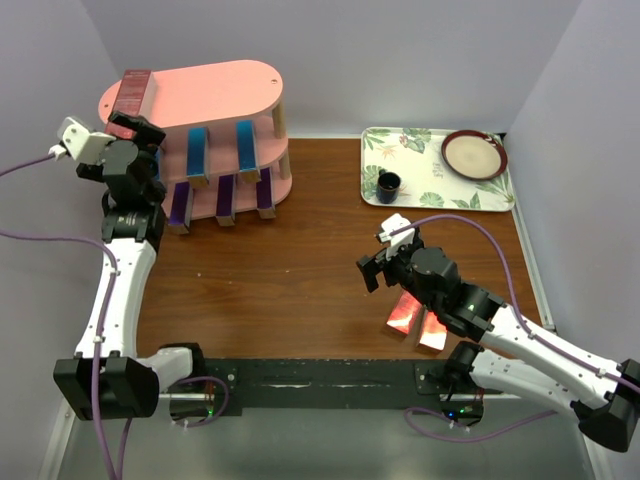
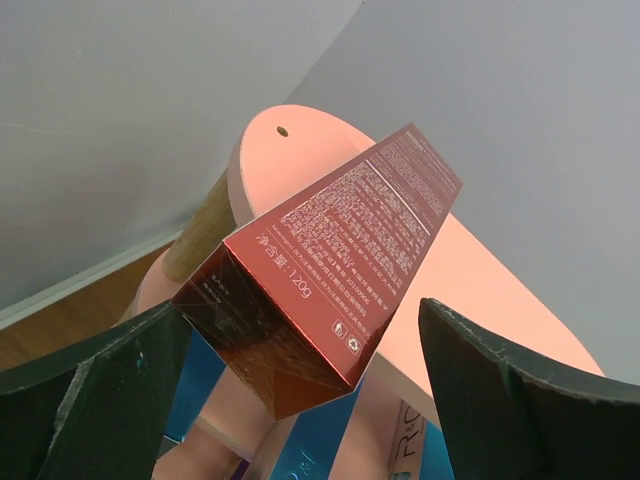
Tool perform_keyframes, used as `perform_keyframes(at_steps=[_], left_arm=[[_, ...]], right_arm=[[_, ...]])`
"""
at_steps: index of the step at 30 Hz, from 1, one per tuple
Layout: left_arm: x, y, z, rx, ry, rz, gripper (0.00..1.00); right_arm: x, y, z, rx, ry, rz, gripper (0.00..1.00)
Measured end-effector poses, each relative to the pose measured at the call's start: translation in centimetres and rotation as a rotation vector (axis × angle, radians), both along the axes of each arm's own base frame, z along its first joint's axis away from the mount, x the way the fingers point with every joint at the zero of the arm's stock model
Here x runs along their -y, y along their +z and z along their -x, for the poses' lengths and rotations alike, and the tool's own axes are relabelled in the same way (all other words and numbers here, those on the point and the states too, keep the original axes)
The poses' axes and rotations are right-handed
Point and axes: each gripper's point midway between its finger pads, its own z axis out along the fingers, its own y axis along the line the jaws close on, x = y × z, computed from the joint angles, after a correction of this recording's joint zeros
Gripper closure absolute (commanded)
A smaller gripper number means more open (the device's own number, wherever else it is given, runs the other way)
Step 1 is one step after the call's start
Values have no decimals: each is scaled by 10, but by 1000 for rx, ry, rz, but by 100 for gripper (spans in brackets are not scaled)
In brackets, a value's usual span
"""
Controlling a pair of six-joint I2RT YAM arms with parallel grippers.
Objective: Place and organize the toothpastes onto the shelf
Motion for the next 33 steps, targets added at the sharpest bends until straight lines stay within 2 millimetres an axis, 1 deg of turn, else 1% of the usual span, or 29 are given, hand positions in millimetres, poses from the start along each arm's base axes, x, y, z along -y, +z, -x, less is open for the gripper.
perform_keyframes(at_steps=[6, 12, 17, 21, 25, 29, 31, 33], left_arm=[[8, 5, -2, -31, -56, -37, 0], [17, 4, -3, -76, -116, -56, 0], [17, 0, -1, -111, -118, -71, 0], [12, -2, 7, -142, -93, -96, 0], [9, 12, 23, -122, -75, -132, 0], [9, 35, 45, -88, -76, -192, 0], [12, 46, 55, -76, -93, -227, 0], [20, 58, 67, -60, -135, -272, 0]], right_arm=[[0, -1, 0, -3, 0, 3, 1], [0, -1, 0, -3, 0, 3, 2], [0, -1, 0, -3, 1, 3, 2], [0, -1, 0, -3, 1, 4, 2], [0, -1, 0, -3, 1, 3, 2], [-1, -1, 0, -8, 0, -3, 2], [-2, -2, 2, -17, 3, -9, 1], [-3, -2, 3, -26, 8, -17, 1]])
